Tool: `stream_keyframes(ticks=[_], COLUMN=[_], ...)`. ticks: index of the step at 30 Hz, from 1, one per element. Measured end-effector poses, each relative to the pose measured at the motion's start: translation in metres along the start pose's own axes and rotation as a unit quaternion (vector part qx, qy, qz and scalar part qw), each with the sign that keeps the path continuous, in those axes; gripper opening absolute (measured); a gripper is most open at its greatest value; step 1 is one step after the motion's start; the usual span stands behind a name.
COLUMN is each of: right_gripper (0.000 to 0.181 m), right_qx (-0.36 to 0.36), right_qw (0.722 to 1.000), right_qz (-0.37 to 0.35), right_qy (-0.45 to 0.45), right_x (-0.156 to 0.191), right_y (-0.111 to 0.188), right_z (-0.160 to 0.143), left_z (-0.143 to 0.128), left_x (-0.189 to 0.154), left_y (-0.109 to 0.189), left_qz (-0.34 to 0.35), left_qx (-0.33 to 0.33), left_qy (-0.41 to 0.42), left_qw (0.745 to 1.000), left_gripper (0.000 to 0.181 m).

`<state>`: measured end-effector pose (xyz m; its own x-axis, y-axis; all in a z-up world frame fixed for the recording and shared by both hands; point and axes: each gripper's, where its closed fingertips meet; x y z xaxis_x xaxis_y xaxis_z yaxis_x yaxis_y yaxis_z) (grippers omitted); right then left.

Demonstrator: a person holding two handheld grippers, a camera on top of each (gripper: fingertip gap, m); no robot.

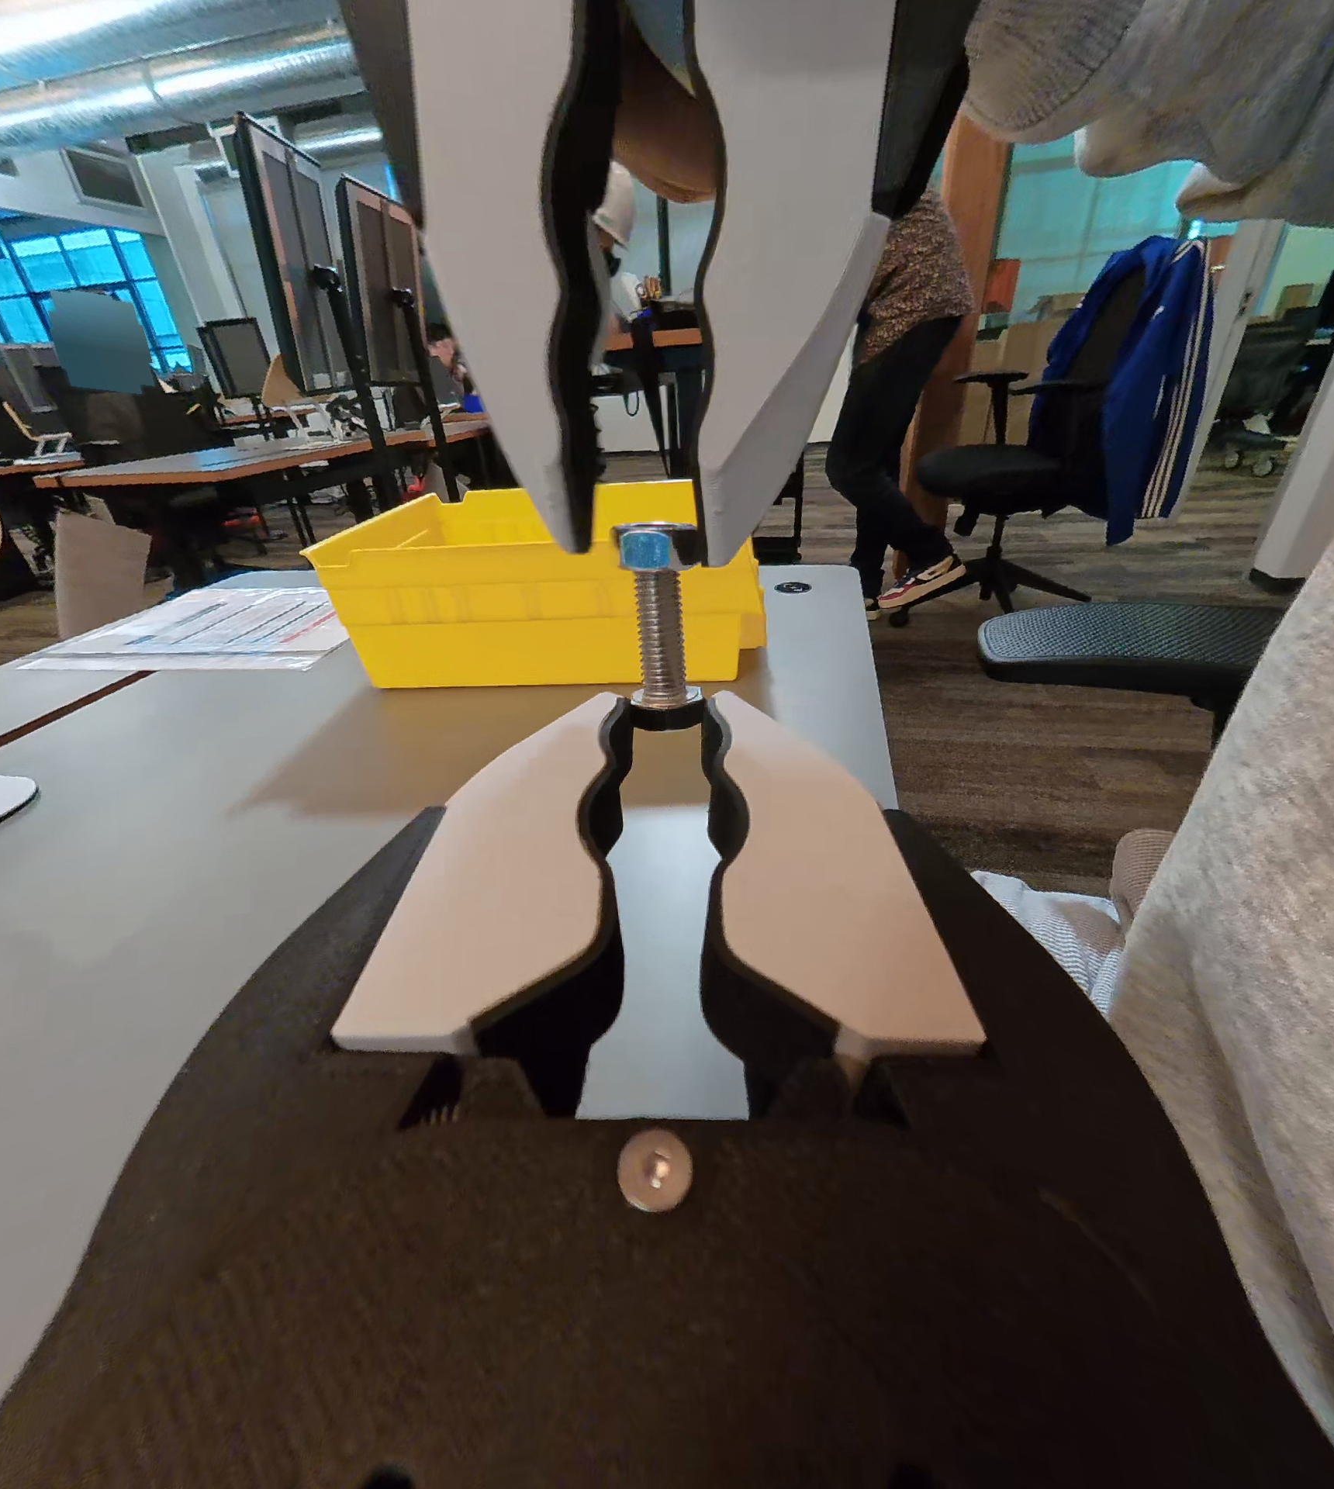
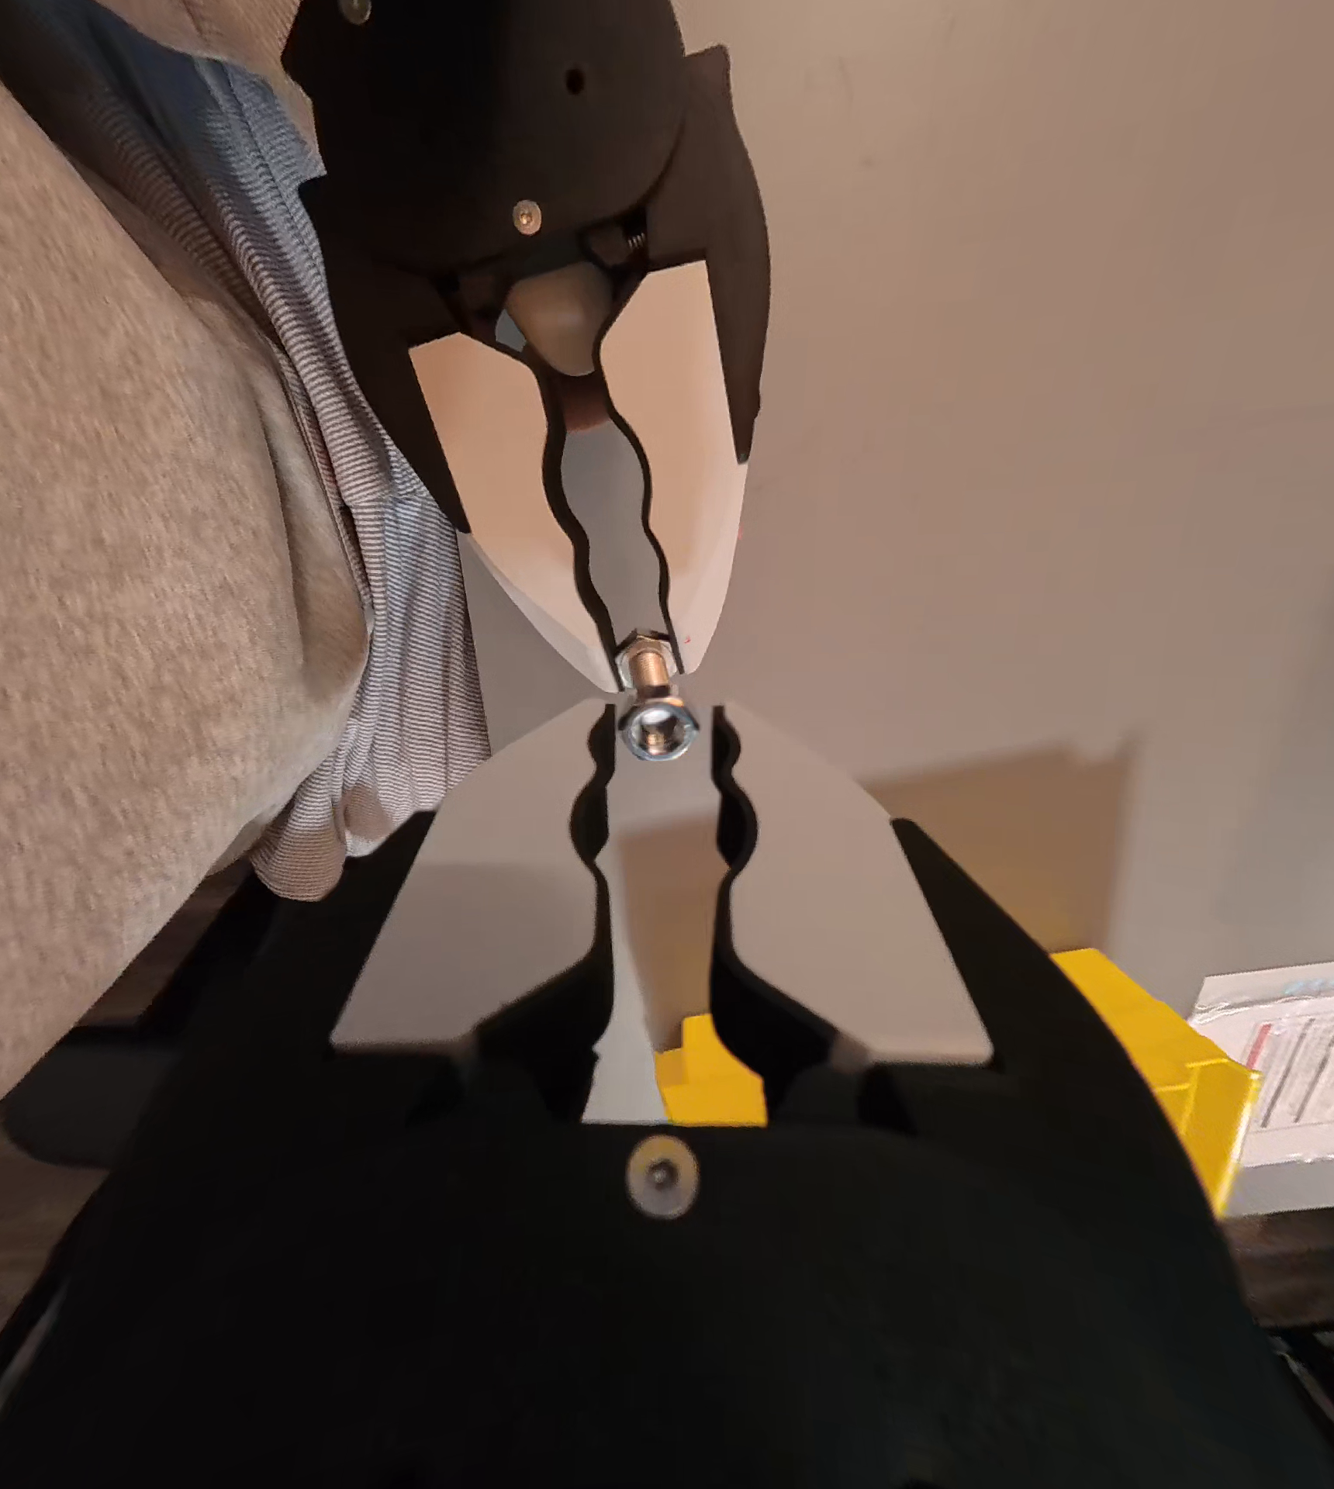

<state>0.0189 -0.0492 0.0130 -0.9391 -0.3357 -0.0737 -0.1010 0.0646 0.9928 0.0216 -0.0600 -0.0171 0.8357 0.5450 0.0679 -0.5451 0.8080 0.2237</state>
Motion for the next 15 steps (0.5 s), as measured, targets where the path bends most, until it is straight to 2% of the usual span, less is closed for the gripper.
stream_keyframes(ticks=[1, 10, 15], right_gripper=[0.028, 0.033, 0.033], right_qx=[0.002, -0.033, -0.036], right_qw=[1.000, 0.999, 0.996], right_qz=[-0.008, -0.010, -0.004], right_qy=[0.003, 0.041, 0.083], right_x=[-0.001, 0.005, 0.018], right_y=[0.000, 0.017, 0.013], right_z=[0.000, 0.009, 0.012], left_z=[0.000, 0.001, 0.004], left_x=[-0.001, -0.003, -0.002], left_y=[0.000, 0.001, 0.003], left_qz=[-0.003, -0.015, -0.024], left_qx=[-0.001, -0.005, -0.017], left_qy=[-0.002, 0.003, 0.014], left_qw=[1.000, 1.000, 0.999], left_gripper=[0.017, 0.017, 0.017])
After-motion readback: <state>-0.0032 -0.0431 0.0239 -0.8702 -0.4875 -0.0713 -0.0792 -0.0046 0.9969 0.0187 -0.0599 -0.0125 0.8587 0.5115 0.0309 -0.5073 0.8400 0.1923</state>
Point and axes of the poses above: each gripper's, where its closed fingertips meet, y back along the fingers, z out of its top, x = y × z across the jaws, and after that the axes turned 15 degrees about x, right-handed
